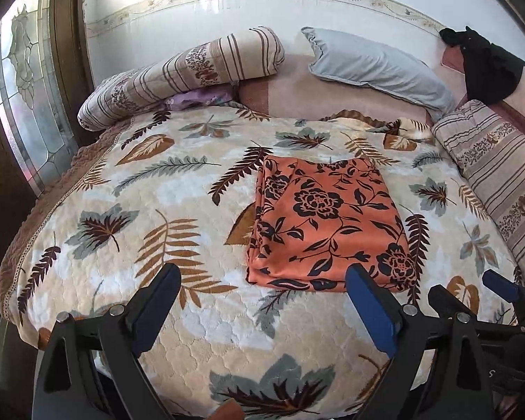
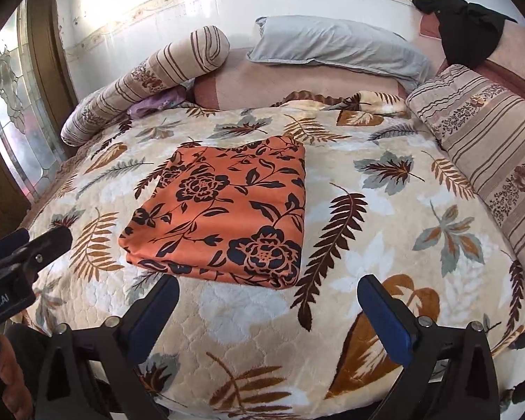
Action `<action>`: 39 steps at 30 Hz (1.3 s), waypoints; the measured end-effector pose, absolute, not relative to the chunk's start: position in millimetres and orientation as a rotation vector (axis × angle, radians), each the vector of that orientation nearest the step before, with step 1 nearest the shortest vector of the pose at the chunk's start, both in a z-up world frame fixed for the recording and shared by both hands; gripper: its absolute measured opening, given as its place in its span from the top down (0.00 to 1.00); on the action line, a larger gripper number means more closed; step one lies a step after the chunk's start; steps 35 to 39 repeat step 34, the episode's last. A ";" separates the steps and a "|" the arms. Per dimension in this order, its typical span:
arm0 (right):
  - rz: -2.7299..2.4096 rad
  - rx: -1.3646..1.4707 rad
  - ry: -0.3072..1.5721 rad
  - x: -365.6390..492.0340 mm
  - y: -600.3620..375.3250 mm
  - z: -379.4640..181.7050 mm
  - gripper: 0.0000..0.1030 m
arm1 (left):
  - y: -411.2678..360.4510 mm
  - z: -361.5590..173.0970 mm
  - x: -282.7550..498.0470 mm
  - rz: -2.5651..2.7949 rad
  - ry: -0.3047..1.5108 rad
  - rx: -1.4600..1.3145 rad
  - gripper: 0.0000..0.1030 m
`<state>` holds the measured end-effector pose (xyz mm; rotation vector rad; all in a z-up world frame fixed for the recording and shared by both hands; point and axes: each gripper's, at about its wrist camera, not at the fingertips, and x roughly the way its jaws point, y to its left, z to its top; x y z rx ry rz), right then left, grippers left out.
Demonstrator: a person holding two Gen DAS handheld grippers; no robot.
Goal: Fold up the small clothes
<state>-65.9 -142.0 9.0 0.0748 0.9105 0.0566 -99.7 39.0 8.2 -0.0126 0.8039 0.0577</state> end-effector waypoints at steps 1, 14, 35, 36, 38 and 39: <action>0.057 0.073 0.914 -64.2 -141.4 7.8 0.00 | 39.5 7.5 -98.4 0.060 0.805 -0.012 0.08; 0.059 0.061 0.925 -55.0 -135.8 2.4 0.00 | 42.2 2.4 -88.2 0.057 0.832 -0.011 0.08; 0.049 0.048 0.933 -46.7 -140.4 -1.1 0.00 | 33.8 4.7 -73.1 -0.007 0.813 -0.037 0.08; 0.049 0.048 0.933 -46.7 -140.4 -1.1 0.00 | 33.8 4.7 -73.1 -0.007 0.813 -0.037 0.08; 0.049 0.048 0.933 -46.7 -140.4 -1.1 0.00 | 33.8 4.7 -73.1 -0.007 0.813 -0.037 0.08; 0.049 0.048 0.933 -46.7 -140.4 -1.1 0.00 | 33.8 4.7 -73.1 -0.007 0.813 -0.037 0.08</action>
